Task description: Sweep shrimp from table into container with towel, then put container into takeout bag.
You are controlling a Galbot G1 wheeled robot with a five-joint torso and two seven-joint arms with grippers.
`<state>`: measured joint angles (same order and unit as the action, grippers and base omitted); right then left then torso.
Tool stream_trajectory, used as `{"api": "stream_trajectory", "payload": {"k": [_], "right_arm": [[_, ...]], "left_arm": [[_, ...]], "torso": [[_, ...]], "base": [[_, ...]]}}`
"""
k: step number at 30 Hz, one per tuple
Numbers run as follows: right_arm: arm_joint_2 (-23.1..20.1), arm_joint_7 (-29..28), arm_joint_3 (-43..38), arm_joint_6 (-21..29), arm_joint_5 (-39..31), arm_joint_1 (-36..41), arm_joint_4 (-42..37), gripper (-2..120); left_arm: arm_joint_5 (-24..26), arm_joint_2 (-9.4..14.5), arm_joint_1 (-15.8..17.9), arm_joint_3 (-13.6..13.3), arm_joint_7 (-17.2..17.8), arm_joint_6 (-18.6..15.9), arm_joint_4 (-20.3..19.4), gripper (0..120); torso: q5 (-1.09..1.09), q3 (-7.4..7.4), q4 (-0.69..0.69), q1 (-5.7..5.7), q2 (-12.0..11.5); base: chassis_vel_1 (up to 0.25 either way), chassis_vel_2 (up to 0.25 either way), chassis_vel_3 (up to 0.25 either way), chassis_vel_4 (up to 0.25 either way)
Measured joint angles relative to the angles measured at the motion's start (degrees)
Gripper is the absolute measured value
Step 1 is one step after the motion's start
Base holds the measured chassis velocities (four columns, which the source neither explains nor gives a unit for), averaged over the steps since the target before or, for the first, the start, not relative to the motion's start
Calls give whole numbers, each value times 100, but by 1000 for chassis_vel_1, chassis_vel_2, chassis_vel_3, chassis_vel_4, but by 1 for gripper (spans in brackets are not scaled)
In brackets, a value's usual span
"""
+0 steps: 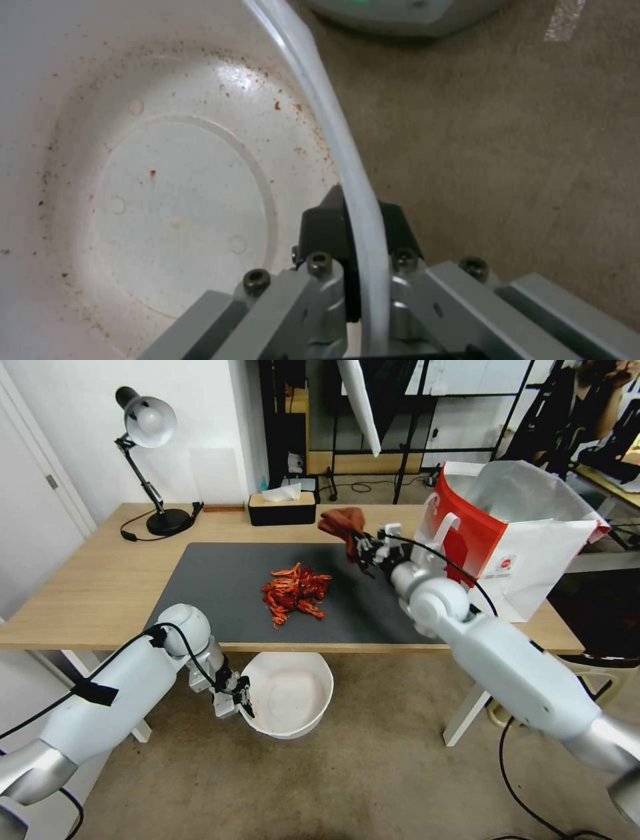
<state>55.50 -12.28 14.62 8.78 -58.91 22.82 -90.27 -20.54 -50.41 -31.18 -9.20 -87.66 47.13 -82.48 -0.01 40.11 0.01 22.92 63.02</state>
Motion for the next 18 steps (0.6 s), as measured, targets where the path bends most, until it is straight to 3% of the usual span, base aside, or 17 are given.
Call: {"api": "stream_trajectory", "payload": {"k": [5,10,13,18], "right_arm": [[505,434,272,335,-170,-774,1015,5],[655,862,411,503,-162,-1040,1517,5],[733,1551,536,568,-138,-1289,2000,5],[829,2228,649,582,-87,-1480,2441,5]], "left_arm": [[61,93,-70,105,0,0,2,0],[126,170,-145,176,0,0,-25,0],[156,238,-233,286,0,0,-85,0],[160,296,-395,424,0,0,-166,0]], "torso": [[-1,0,0,0,0],[-1,0,0,1,0],[0,0,-2,1,0],[0,0,1,1,0]], "base": [[0,0,0,0],[0,0,0,0],[0,0,0,0],[0,0,0,0]]}}
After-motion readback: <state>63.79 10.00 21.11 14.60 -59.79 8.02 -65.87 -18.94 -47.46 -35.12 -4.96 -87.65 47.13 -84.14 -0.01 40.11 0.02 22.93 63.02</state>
